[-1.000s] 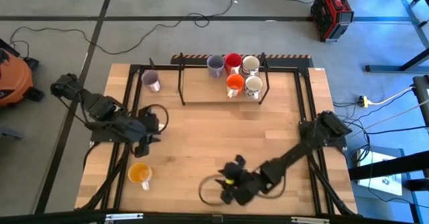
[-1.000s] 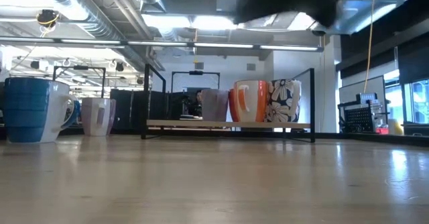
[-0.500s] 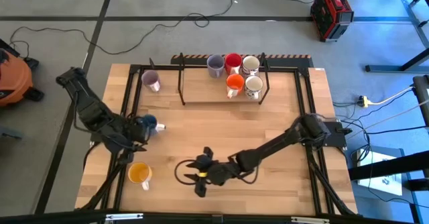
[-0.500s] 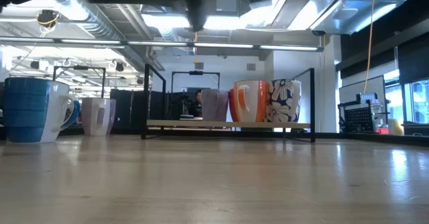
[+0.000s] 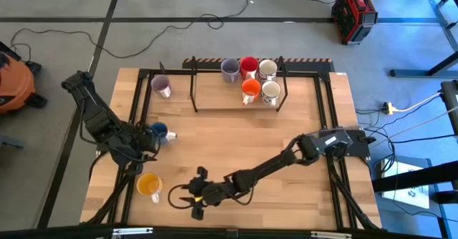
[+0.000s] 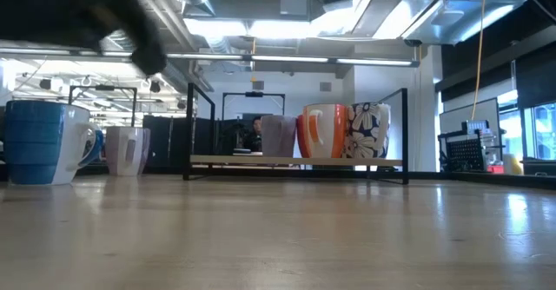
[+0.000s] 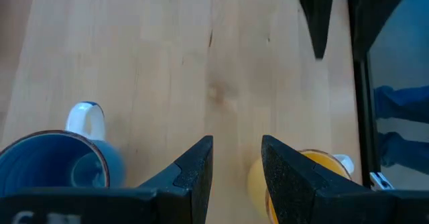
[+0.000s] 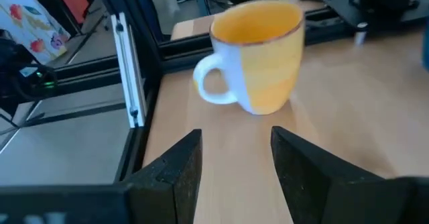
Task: Place coffee mugs
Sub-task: Put the yellow mug on the shelf
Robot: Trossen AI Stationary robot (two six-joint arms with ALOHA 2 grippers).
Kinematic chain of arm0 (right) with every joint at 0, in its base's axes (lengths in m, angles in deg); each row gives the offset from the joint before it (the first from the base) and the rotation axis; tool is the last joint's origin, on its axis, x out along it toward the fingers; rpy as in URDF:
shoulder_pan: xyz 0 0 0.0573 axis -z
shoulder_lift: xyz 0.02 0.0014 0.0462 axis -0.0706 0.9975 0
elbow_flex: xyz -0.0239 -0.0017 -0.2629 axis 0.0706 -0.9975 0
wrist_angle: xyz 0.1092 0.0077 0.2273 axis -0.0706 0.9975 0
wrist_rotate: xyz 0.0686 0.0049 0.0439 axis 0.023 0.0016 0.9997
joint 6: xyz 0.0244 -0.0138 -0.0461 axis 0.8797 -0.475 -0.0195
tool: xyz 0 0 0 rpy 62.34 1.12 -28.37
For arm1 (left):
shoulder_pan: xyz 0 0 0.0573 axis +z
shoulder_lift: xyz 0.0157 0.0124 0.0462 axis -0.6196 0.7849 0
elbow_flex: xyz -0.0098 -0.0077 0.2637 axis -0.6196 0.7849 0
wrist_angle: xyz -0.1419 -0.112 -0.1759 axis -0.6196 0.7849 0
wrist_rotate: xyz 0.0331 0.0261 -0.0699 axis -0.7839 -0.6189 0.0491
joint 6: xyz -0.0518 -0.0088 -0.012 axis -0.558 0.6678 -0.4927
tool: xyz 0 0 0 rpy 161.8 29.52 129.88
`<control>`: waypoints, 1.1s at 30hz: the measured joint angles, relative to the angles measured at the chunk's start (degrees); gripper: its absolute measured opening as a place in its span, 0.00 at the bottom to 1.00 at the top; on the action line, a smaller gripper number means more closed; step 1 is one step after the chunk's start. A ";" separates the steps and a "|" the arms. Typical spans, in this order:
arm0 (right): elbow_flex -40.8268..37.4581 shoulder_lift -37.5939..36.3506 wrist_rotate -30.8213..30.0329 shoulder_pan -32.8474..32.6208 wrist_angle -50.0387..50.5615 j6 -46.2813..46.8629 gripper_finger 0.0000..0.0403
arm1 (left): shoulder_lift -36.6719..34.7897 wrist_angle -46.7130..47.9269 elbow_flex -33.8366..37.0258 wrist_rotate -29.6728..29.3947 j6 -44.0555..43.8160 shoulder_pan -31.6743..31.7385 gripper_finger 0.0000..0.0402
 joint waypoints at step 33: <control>20.17 17.08 4.24 1.42 -1.44 0.28 0.41 | 15.22 -14.82 -0.07 15.85 -2.26 -12.25 0.30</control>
